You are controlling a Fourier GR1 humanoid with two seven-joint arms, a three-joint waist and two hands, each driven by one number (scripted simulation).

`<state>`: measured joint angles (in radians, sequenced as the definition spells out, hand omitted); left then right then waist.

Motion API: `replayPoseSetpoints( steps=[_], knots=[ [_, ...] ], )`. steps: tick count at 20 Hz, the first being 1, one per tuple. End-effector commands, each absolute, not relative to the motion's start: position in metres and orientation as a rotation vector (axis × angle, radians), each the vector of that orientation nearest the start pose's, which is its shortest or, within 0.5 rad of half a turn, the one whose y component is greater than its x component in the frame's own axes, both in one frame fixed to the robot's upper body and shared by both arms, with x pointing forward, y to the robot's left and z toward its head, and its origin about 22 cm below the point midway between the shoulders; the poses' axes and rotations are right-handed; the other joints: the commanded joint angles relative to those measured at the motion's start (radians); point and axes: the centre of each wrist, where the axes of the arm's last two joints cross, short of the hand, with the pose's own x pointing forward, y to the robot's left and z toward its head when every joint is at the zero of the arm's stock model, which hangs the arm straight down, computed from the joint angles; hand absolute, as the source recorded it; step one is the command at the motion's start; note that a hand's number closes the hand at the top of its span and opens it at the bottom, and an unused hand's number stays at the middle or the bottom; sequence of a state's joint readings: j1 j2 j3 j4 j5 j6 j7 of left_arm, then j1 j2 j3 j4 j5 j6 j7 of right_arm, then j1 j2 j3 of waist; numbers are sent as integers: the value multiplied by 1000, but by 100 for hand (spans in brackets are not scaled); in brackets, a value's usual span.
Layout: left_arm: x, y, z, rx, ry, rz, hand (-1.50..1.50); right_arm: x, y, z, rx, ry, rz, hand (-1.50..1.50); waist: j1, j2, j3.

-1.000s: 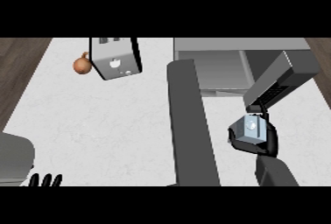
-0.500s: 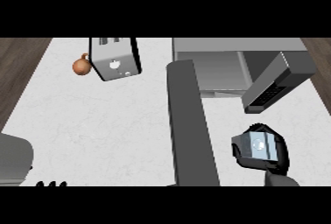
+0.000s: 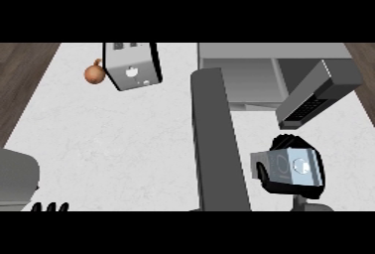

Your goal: Pick up the milk, place it into the microwave and close the microwave

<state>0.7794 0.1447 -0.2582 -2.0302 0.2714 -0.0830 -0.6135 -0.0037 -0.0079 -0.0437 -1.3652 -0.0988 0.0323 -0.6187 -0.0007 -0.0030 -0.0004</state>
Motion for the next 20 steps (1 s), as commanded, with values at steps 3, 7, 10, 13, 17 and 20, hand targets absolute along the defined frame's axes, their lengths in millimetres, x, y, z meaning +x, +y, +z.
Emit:
replayPoseSetpoints(
  steps=[3,7,10,13,17,20],
  knots=[
    [49,233,19,-174,-1902,260,-150,250,-195,-26,-66,-2004,-50,150,11,1,0],
    [39,259,-5,-149,-1905,234,-150,275,-194,-40,-71,-1986,-26,150,15,3,1],
    [58,260,12,-137,-1907,231,-150,302,-183,-33,-96,-1951,-1,150,14,5,1],
    [39,259,13,-150,-1881,220,-150,324,-197,-35,-192,-1903,-3,150,24,6,1],
    [45,254,3,-151,-1882,236,-150,343,-167,-31,-251,-1866,14,150,22,6,1],
    [65,252,6,-143,-1895,231,-150,356,-169,-52,-227,-1852,-22,150,37,14,2]
  ],
)
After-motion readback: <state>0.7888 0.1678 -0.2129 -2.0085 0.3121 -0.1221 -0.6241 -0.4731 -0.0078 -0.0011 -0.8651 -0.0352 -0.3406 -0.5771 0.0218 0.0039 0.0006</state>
